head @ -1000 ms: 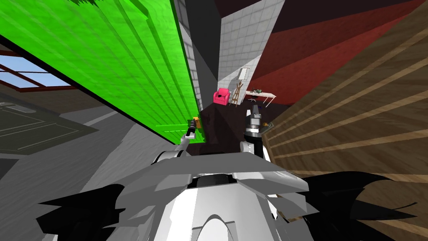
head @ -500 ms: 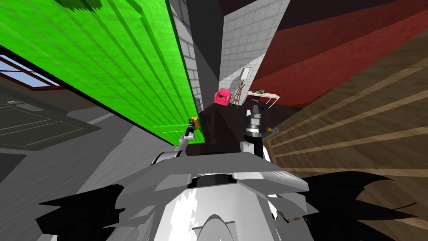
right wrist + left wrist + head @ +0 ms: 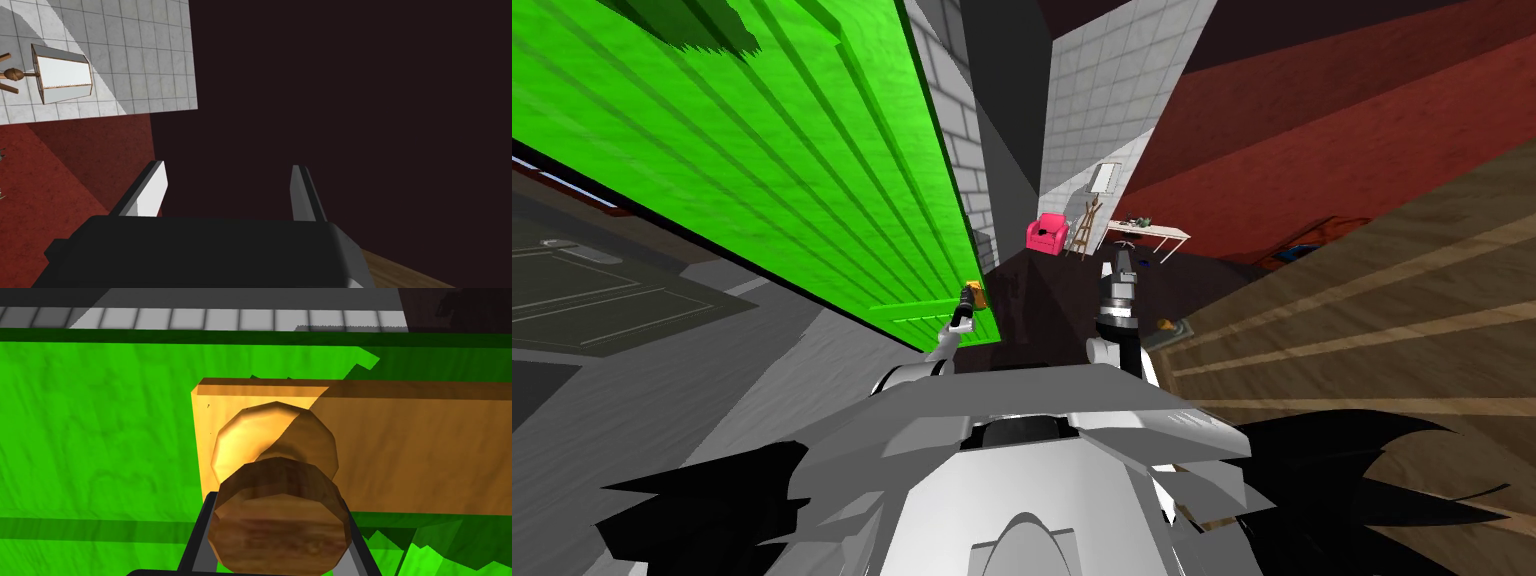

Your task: Push the door open

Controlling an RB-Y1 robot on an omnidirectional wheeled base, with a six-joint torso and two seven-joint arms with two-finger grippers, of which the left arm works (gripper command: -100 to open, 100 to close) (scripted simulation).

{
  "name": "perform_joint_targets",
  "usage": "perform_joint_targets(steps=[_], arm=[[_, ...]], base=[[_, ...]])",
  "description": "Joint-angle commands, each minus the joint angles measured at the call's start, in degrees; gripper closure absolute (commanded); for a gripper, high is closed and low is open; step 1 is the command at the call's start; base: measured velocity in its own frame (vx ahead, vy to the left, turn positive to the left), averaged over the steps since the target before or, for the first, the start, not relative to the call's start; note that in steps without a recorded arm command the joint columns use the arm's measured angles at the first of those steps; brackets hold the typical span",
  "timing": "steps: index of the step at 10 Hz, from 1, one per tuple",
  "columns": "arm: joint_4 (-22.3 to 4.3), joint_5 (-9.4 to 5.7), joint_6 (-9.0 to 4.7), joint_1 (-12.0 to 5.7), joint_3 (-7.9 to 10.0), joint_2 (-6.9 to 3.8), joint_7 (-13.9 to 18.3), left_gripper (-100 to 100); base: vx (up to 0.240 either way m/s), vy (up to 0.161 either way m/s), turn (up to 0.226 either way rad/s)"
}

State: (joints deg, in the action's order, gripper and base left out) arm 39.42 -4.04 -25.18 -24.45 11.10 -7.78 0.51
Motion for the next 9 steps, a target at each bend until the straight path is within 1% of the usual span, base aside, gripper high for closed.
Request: perform_joint_targets(steps=[1, 5, 7, 8, 9], arm=[[0.07, -0.22, -0.49, -0.12, 0.69, -0.26, -0.26, 100], [-0.15, -0.98, -0.63, 0.05, 2.98, -1.1, -1.02, 100], [-0.24, -1.29, -0.68, 0.11, 3.95, -1.45, -1.34, 100], [-0.62, -1.24, -0.82, 0.24, 3.88, -1.65, -1.27, 100], [-0.62, -1.55, -0.9, 0.28, 4.77, -2.16, -1.47, 100]], base=[[0.136, -0.087, 0.042], [0.196, -0.101, 0.061], [0.18, -0.129, 0.07], [0.074, -0.036, 0.055], [0.133, -0.04, 0.055]])
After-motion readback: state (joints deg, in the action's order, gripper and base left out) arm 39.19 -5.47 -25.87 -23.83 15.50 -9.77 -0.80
